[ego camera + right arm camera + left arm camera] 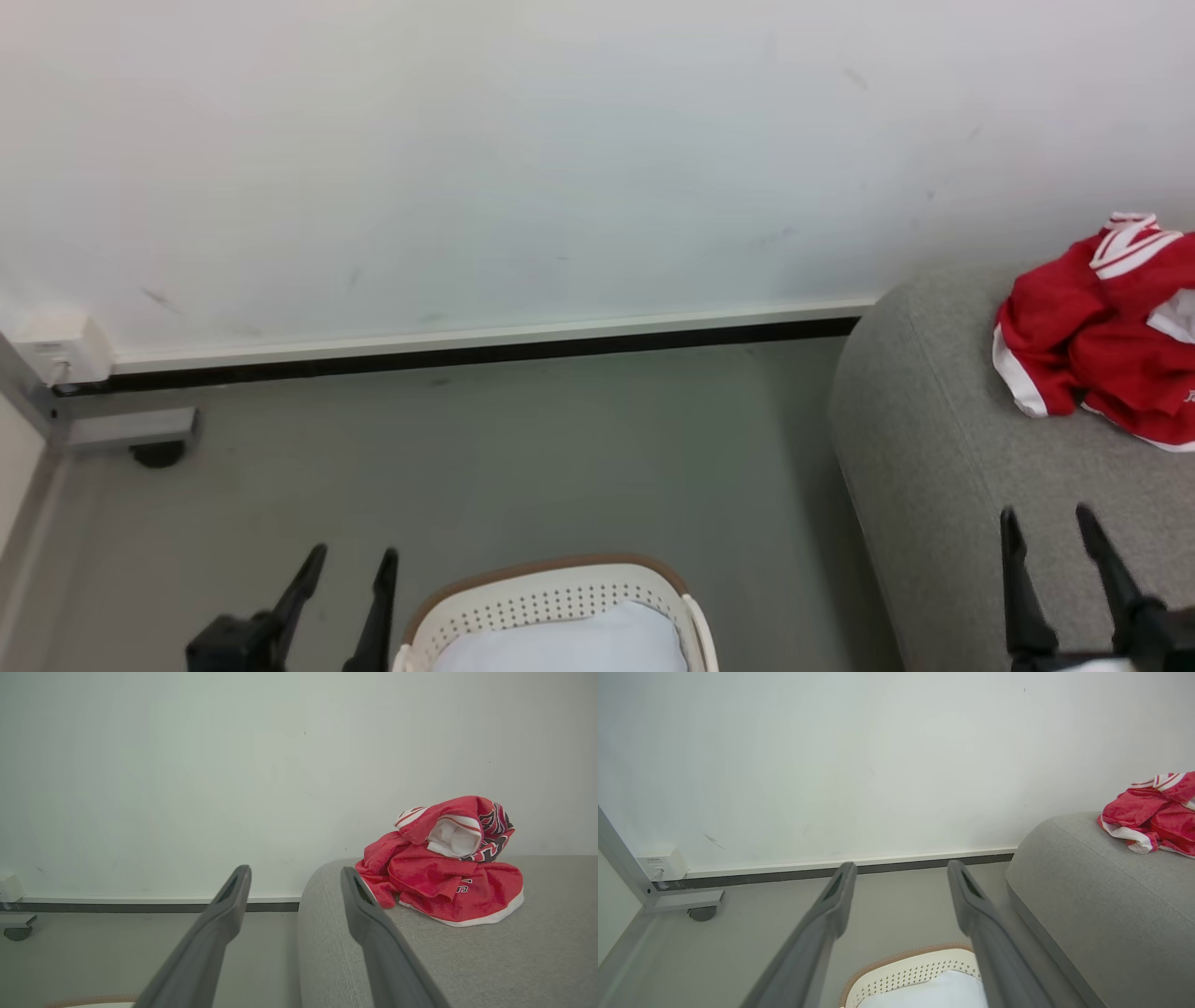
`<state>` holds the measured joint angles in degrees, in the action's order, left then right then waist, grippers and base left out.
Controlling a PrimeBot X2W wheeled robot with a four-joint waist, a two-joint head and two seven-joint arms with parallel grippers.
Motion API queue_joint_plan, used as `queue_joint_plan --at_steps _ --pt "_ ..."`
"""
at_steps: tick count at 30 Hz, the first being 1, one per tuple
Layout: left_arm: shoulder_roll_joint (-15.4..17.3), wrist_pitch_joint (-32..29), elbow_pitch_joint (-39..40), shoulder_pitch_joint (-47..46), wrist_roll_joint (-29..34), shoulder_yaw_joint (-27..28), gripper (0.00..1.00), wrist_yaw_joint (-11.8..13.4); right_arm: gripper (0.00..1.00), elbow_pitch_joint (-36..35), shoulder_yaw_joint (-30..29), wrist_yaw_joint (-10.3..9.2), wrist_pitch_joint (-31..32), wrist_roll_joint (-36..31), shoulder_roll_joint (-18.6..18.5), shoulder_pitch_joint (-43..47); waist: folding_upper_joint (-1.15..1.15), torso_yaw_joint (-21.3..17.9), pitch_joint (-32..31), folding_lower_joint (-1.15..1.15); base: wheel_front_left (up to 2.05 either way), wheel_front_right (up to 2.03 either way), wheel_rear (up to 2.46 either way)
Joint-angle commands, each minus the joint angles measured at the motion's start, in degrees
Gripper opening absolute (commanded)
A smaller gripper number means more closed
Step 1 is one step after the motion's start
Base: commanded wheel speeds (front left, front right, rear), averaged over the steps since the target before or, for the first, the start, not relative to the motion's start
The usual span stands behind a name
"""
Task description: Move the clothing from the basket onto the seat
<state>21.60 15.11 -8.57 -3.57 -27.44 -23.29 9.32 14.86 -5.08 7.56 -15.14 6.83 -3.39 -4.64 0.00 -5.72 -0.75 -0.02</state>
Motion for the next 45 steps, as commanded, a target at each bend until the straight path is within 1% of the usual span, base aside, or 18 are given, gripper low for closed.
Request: queue_joint_plan --at_steps 1,4,9,14,20,27,32,33,38,45 --pt "-0.98 0.05 0.31 2.63 1.66 2.08 1.0 -0.61 1.0 -0.39 0.56 -0.15 0.01 0.39 -0.14 2.71 0.0 1.55 -1.53 0.02 0.0 0.0 0.0" --pt "-2.85 0.05 0.7 6.46 4.1 6.18 1.0 -1.92 1.0 -0.94 1.54 -0.15 0.01 -0.11 0.27 5.75 0.0 2.2 -2.37 0.02 0.0 0.0 0.0" --pt "-5.9 0.05 0.63 10.08 7.88 11.09 1.0 -5.4 1.0 -1.11 2.32 -0.15 0.01 1.41 0.47 8.88 0.0 2.85 -3.22 0.02 0.0 0.0 0.0" --pt "-8.65 0.05 0.3 10.83 11.09 14.89 1.0 -8.51 1.0 -0.28 3.69 -0.15 0.01 3.0 0.44 10.18 0.0 3.28 -3.78 0.02 0.0 0.0 0.0" --pt "-11.14 0.05 -0.67 10.43 14.09 17.61 1.0 -11.7 1.0 0.19 4.49 -0.15 0.0 4.08 0.45 10.29 0.0 3.12 -3.98 0.02 0.0 0.0 0.0" --pt "-13.1 0.05 -1.44 10.7 16.42 19.84 1.0 -13.87 1.0 0.45 5.09 -0.15 0.0 4.56 0.45 9.88 0.0 2.91 -3.89 0.02 0.0 0.0 0.0" --pt "-14.04 0.05 -1.7 10.0 17.84 20.83 1.0 -14.88 1.0 0.62 5.6 -0.15 0.0 5.0 0.46 9.67 0.0 3.04 -3.88 0.02 0.0 0.0 0.0" --pt "-14.05 0.0 -1.71 10.06 17.17 20.75 0.0 -14.93 0.0 0.44 5.6 0.0 0.0 4.36 0.54 9.68 0.0 3.03 -3.88 0.02 0.0 0.0 0.0" --pt "-14.6 -0.25 -3.62 10.65 16.63 20.55 0.0 -14.92 0.0 2.14 5.62 0.0 0.14 4.68 0.8 9.99 0.0 3.03 -3.86 0.02 0.0 0.0 0.0" --pt "-14.99 -2.6 -4.08 9.06 8.79 21.76 0.0 -15.11 0.0 1.88 4.87 -0.01 2.28 12.53 0.76 8.75 0.0 3.18 -3.6 0.02 0.0 0.0 0.0"
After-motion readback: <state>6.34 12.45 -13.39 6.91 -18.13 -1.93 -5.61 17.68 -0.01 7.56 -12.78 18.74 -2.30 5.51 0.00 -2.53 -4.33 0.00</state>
